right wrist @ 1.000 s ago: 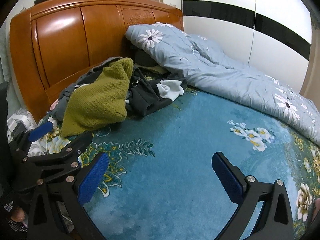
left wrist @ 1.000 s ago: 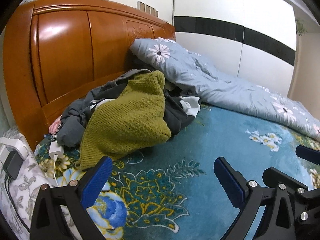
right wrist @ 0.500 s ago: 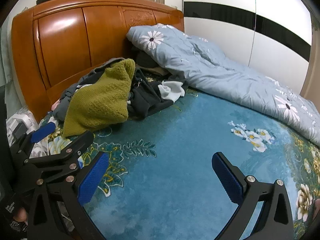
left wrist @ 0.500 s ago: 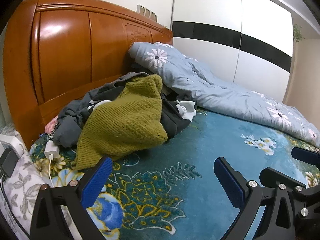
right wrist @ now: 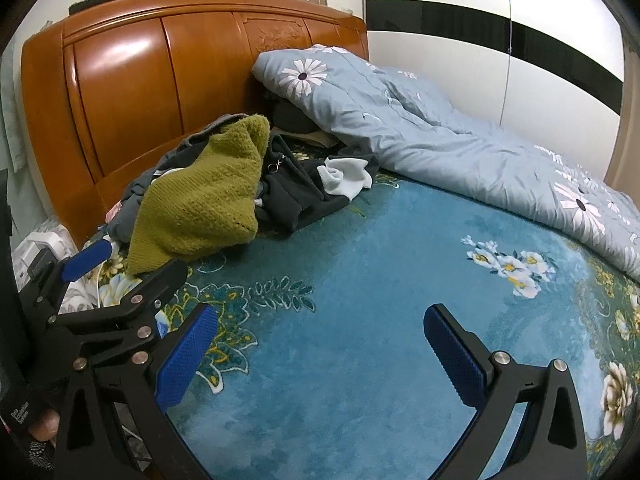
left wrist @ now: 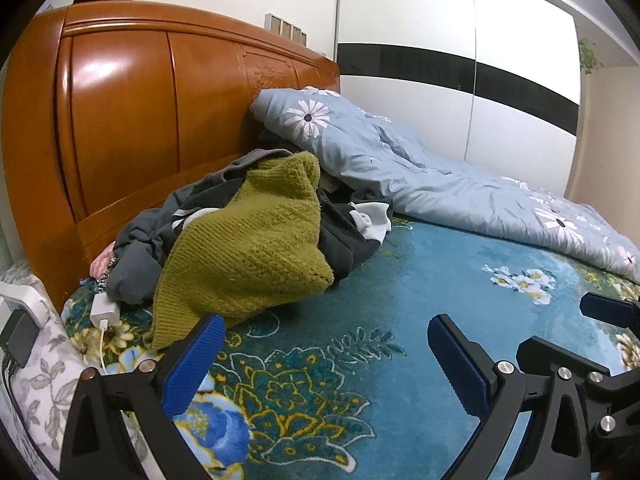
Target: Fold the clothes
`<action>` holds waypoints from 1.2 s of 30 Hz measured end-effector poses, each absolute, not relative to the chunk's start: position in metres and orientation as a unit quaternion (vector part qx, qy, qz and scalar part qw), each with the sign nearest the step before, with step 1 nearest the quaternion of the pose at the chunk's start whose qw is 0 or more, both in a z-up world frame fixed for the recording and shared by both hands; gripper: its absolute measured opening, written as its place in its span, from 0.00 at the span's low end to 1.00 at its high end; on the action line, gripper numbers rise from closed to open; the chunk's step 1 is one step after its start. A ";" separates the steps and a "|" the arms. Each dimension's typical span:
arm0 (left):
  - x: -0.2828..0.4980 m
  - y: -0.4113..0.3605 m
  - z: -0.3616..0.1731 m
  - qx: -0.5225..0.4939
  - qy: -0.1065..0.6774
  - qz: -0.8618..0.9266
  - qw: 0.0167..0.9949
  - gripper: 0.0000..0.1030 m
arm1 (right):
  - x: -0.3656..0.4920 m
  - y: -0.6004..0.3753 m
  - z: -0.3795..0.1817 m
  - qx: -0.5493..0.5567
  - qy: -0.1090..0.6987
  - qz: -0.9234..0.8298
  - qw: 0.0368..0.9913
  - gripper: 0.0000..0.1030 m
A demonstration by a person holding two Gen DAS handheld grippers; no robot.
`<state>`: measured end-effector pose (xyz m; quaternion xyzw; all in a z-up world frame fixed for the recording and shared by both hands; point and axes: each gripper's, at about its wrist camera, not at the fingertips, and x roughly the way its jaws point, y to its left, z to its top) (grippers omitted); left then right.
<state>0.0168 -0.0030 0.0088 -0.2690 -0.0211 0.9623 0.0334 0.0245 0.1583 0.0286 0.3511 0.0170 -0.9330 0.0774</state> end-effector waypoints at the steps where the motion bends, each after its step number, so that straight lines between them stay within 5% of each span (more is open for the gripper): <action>1: 0.016 -0.002 0.008 -0.271 -0.021 0.962 0.034 1.00 | 0.024 0.159 0.028 0.352 0.016 -0.933 0.077 1.00; 23: -0.003 0.009 -0.010 -0.303 -0.016 0.952 0.040 1.00 | 0.010 0.170 0.007 0.380 0.007 -0.922 0.080 1.00; 36: -0.113 -0.101 -0.023 -0.296 -0.008 0.947 -0.125 1.00 | 0.009 0.236 -0.029 0.424 -0.026 -0.905 0.028 1.00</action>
